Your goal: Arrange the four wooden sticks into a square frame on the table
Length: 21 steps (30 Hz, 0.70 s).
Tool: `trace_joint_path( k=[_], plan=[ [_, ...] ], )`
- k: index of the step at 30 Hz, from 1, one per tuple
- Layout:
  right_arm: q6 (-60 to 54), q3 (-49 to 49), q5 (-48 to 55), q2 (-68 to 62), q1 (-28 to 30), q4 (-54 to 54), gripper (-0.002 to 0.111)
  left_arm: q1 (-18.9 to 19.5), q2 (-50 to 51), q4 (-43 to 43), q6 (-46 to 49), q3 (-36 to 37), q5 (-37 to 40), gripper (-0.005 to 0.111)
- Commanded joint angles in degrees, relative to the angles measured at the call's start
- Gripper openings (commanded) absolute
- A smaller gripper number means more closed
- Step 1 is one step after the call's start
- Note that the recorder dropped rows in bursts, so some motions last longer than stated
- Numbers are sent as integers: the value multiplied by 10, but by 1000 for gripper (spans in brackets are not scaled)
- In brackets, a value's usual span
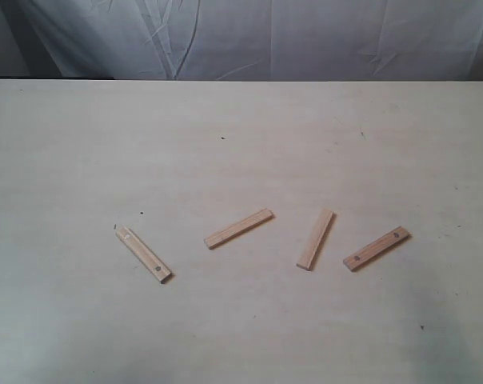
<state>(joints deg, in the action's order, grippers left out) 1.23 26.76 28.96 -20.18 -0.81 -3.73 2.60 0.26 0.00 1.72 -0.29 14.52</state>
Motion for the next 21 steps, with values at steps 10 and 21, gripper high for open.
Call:
trace_joint_path(
  k=[10, 21],
  plan=[
    [5, 46, 31, -218, 2, -68, -1, 2, -3, 0, -3, 3, -6, 0],
    [124, 250, 64, -625, -191, -114, -1, 2, -3, 0, -3, 3, -6, 0]
  ],
)
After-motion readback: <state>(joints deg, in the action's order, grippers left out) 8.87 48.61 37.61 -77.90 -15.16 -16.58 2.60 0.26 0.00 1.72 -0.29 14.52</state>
